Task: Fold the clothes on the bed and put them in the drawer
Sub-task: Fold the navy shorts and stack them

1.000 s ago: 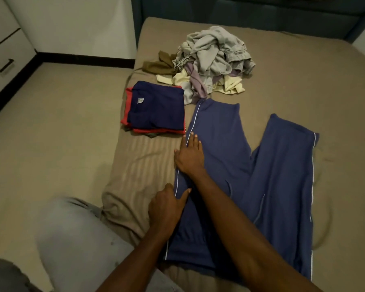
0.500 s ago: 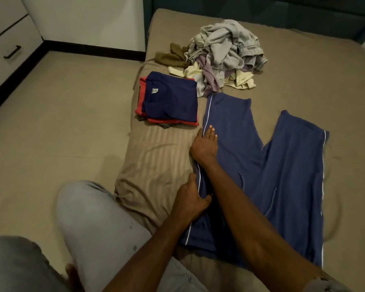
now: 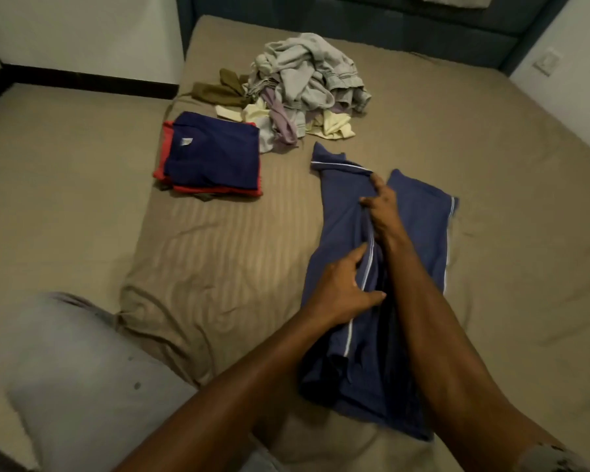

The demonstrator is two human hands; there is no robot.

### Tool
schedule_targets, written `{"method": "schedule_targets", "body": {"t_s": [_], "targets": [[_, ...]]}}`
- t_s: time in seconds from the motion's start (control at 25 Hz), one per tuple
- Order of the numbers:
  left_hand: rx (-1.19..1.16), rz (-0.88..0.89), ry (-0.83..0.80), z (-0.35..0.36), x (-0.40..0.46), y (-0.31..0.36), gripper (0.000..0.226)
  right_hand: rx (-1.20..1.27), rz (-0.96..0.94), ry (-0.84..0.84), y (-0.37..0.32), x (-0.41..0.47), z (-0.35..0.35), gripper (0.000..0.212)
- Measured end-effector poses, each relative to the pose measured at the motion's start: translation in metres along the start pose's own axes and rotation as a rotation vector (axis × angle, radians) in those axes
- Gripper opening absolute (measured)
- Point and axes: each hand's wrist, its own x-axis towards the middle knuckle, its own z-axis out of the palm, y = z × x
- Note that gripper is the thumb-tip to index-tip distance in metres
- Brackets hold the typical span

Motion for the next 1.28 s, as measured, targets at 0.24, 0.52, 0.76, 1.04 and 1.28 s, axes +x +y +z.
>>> {"method": "schedule_targets", "body": {"t_s": [0.24,0.52,0.76,1.04,1.28], "targets": [[0.367,-0.010,-0.273,0.130,-0.019,0.013,0.079,-0.302,0.078,0.138,0.145,-0.052,-0.151,0.094],[0.449,0.098,0.061,0.081,-0.042,-0.031,0.025,-0.441,0.083,0.239,0.184,-0.071,-0.150,0.084],[0.617,-0.281,0.234,0.021,-0.087,-0.048,0.066,-0.452,0.310,0.321,0.136,-0.177,-0.134,0.063],[0.201,-0.463,-0.267,0.010,-0.088,-0.033,0.051,-0.328,0.496,0.319,0.098,-0.274,-0.111,0.033],[0.228,-0.618,-0.175,-0.090,-0.081,-0.053,0.049,-0.001,0.335,0.395,0.063,-0.322,-0.020,0.040]]}}
